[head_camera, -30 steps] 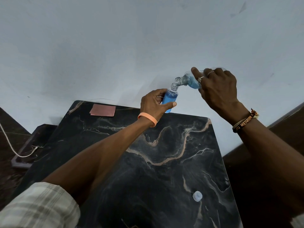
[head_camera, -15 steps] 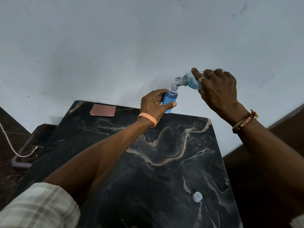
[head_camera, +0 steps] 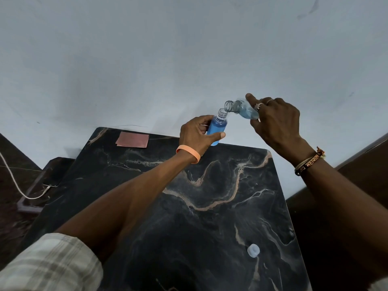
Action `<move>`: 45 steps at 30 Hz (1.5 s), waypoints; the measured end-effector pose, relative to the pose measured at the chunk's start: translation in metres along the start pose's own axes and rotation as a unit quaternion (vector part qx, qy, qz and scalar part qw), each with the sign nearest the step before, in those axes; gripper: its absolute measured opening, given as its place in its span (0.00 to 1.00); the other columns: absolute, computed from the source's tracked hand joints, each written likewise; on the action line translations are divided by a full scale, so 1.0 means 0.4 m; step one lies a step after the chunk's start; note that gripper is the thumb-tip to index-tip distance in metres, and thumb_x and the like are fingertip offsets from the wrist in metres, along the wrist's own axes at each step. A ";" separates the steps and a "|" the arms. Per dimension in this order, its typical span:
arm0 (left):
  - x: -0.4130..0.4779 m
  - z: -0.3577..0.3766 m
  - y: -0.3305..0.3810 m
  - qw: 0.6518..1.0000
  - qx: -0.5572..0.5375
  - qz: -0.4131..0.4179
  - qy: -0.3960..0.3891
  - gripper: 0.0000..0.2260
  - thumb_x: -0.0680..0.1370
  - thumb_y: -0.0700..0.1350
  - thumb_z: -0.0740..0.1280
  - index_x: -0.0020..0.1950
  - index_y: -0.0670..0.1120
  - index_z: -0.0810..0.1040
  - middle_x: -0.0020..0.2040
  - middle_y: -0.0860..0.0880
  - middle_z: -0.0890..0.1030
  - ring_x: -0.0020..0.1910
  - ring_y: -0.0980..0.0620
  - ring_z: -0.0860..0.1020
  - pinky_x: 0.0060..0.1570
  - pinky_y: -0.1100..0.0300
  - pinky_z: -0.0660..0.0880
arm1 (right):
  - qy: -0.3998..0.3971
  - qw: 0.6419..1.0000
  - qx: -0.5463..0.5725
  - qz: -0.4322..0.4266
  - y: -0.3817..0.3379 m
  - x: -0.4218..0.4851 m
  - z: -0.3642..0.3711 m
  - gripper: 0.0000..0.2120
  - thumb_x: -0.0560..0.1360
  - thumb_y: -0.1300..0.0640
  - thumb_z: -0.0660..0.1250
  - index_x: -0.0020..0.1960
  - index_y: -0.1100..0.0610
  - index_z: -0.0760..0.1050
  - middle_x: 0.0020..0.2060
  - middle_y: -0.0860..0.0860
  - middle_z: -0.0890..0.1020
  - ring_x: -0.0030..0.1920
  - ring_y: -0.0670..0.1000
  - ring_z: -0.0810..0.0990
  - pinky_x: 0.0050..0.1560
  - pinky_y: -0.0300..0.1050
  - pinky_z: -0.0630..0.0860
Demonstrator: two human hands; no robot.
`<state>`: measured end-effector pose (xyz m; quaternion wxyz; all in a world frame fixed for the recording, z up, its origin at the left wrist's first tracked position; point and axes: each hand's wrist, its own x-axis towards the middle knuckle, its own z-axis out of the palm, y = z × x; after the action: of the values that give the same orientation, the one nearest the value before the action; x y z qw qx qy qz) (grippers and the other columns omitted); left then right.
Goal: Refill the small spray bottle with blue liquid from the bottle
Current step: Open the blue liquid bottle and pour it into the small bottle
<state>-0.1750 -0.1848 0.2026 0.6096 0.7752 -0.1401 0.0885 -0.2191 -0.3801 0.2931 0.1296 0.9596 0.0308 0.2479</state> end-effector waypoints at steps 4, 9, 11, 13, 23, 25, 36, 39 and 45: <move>-0.005 -0.001 -0.014 1.000 0.011 -0.010 -0.003 0.23 0.67 0.50 0.78 0.60 0.46 0.79 0.56 0.48 0.83 0.47 0.58 0.79 0.42 0.77 0.72 | 0.018 0.999 0.042 0.014 -0.012 -0.018 0.027 0.26 0.75 0.56 0.67 0.72 0.49 0.71 0.48 0.56 0.84 0.45 0.61 0.80 0.36 0.46 0.70; -0.021 -0.009 -0.044 0.999 0.029 -0.027 -0.017 0.24 0.67 0.48 0.79 0.61 0.46 0.79 0.56 0.48 0.83 0.48 0.57 0.79 0.46 0.72 0.75 | 0.009 0.994 0.104 0.044 -0.044 -0.057 0.078 0.26 0.73 0.54 0.69 0.71 0.48 0.73 0.44 0.54 0.84 0.43 0.61 0.81 0.35 0.46 0.71; -0.032 -0.013 -0.057 0.999 0.027 -0.039 -0.016 0.24 0.67 0.47 0.79 0.61 0.46 0.79 0.56 0.48 0.83 0.48 0.56 0.80 0.50 0.64 0.78 | -0.002 0.990 0.133 0.050 -0.061 -0.077 0.098 0.26 0.74 0.52 0.69 0.71 0.47 0.73 0.44 0.54 0.84 0.44 0.60 0.82 0.36 0.47 0.74; -0.042 -0.015 -0.069 0.998 0.028 -0.046 -0.019 0.24 0.66 0.47 0.79 0.60 0.46 0.79 0.56 0.48 0.83 0.48 0.55 0.81 0.51 0.61 0.78 | -0.010 0.983 0.172 0.066 -0.077 -0.093 0.117 0.25 0.75 0.49 0.70 0.71 0.47 0.73 0.46 0.54 0.85 0.46 0.60 0.82 0.39 0.48 0.75; -0.084 -0.014 -0.117 0.996 0.047 -0.077 -0.019 0.24 0.63 0.46 0.81 0.56 0.46 0.80 0.53 0.48 0.84 0.46 0.55 0.82 0.46 0.67 0.78 | -0.083 0.965 0.214 0.124 -0.149 -0.135 0.188 0.22 0.73 0.44 0.70 0.64 0.52 0.79 0.48 0.55 0.85 0.44 0.58 0.83 0.39 0.46 0.78; -0.095 -0.014 -0.129 0.995 0.053 -0.086 -0.021 0.25 0.63 0.46 0.81 0.57 0.45 0.79 0.54 0.47 0.83 0.47 0.53 0.82 0.47 0.64 0.79 | -0.104 0.957 0.226 0.149 -0.165 -0.149 0.205 0.18 0.72 0.43 0.70 0.53 0.55 0.82 0.42 0.54 0.85 0.39 0.56 0.81 0.37 0.45 0.77; -0.178 -0.011 -0.228 0.990 0.056 -0.120 -0.056 0.26 0.64 0.42 0.80 0.60 0.46 0.78 0.57 0.46 0.83 0.52 0.52 0.82 0.51 0.60 0.80 | -0.158 0.922 0.308 0.176 -0.229 -0.249 0.309 0.25 0.70 0.44 0.74 0.65 0.50 0.78 0.46 0.51 0.81 0.42 0.50 0.79 0.41 0.44 0.80; -0.202 -0.004 -0.262 0.987 0.057 -0.137 -0.060 0.25 0.63 0.41 0.81 0.58 0.47 0.78 0.55 0.48 0.83 0.50 0.53 0.82 0.51 0.60 0.80 | -0.157 0.914 0.329 0.176 -0.251 -0.280 0.336 0.25 0.69 0.45 0.74 0.65 0.48 0.78 0.48 0.50 0.80 0.45 0.50 0.78 0.43 0.42 0.78; -0.250 0.002 -0.333 0.980 0.050 -0.179 -0.066 0.24 0.61 0.38 0.81 0.51 0.52 0.77 0.50 0.51 0.83 0.47 0.57 0.82 0.48 0.63 0.80 | -0.170 0.887 0.372 0.216 -0.288 -0.347 0.382 0.20 0.64 0.50 0.73 0.55 0.48 0.79 0.48 0.47 0.81 0.46 0.46 0.77 0.45 0.44 0.79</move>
<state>-0.2262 -0.1455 0.0491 0.5654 0.8214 -0.0350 -0.0666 -0.2659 -0.3219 0.0689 -0.2906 0.9477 -0.1100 0.0733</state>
